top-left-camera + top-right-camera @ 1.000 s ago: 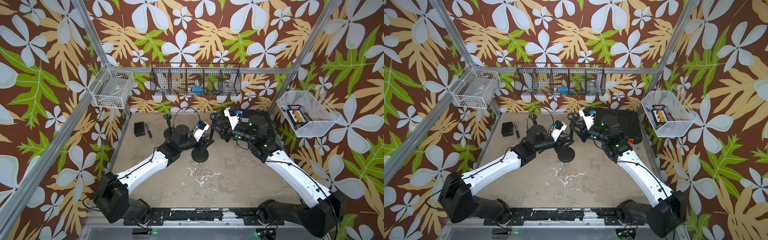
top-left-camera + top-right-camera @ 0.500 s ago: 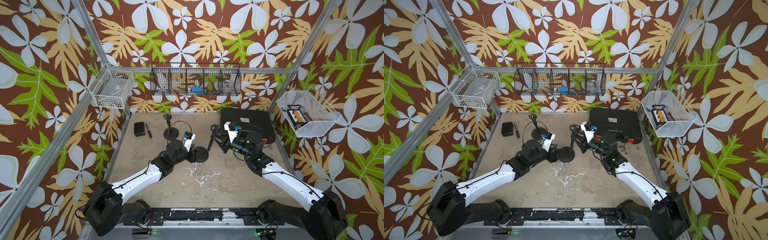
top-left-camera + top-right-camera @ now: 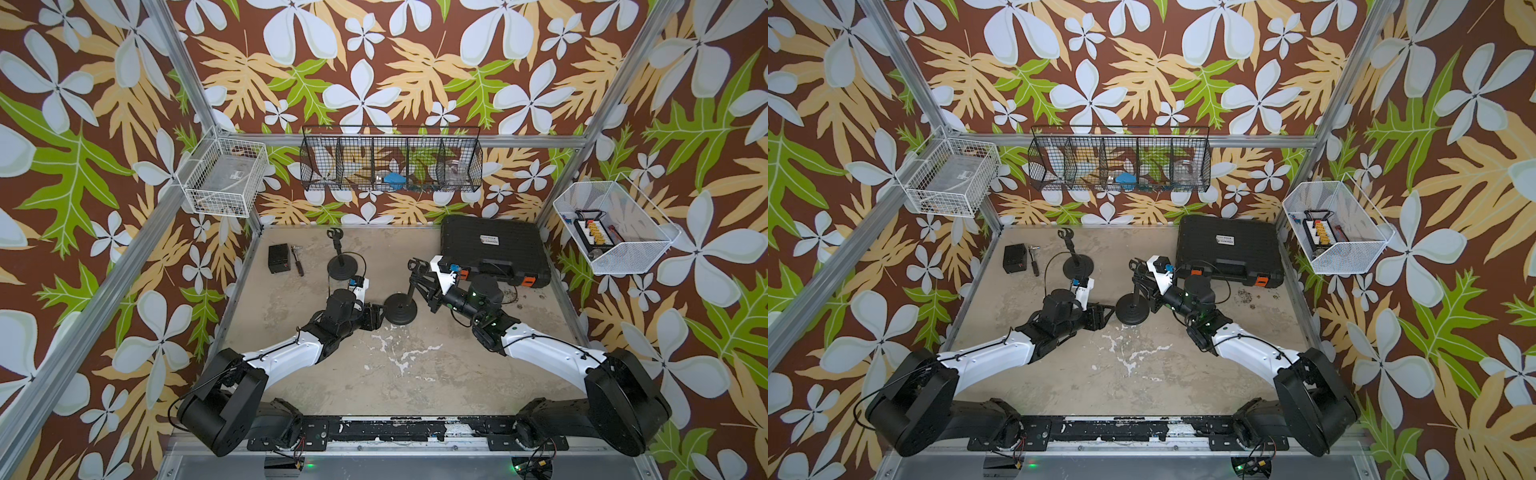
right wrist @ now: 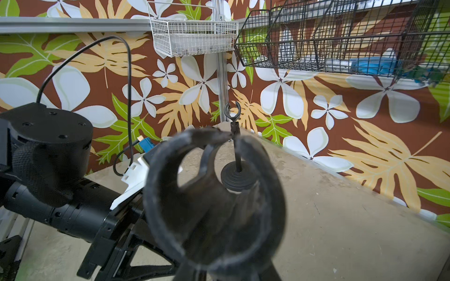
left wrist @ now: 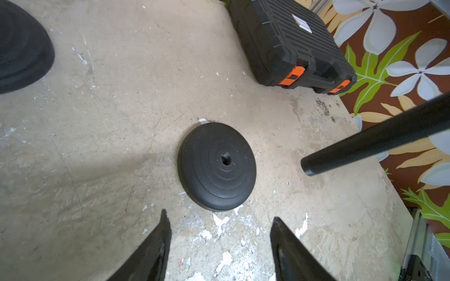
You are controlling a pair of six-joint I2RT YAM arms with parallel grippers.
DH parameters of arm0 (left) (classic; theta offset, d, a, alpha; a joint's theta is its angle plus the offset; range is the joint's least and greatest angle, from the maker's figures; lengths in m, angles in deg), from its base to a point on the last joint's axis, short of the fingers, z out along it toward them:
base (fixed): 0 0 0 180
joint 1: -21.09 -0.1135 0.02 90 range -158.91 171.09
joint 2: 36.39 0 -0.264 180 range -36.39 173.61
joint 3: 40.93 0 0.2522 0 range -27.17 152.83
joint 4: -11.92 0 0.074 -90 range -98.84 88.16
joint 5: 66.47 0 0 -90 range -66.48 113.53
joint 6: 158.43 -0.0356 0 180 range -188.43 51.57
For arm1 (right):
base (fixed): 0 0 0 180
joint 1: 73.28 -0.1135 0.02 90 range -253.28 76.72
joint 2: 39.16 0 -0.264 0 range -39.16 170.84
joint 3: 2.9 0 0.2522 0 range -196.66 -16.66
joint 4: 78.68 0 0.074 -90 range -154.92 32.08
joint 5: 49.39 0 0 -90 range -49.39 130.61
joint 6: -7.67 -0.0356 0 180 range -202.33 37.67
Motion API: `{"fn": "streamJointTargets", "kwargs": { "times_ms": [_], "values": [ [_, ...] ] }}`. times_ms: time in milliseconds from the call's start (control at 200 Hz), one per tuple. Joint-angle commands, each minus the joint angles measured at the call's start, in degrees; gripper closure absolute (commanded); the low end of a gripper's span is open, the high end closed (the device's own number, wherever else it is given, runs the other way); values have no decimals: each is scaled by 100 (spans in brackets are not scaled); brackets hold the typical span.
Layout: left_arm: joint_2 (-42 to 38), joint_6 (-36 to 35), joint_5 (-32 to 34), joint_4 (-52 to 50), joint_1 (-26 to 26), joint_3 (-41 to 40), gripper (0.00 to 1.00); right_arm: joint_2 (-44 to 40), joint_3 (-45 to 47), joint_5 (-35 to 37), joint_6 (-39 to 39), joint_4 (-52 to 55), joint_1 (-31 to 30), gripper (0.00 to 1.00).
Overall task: Assemble a microphone stand
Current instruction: Hold the microphone stand pole at the microphone stand base.
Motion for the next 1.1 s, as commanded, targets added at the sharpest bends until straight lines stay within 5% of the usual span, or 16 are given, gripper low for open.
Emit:
{"fn": "streamJointTargets", "kwargs": {
  "times_ms": [0, 666, 1096],
  "values": [
    [133, 78, -228, 329, -71, -41, 34, 144, 4, 163, 96, -554, -1, 99],
    [789, 78, -407, 737, -97, 59, 34, 1291, -65, 74, -166, -1337, -9, 99],
    [2202, -319, -563, 250, -97, 1222, 35, 503, 64, 1201, -211, -207, -7, 100]
  ]
}}
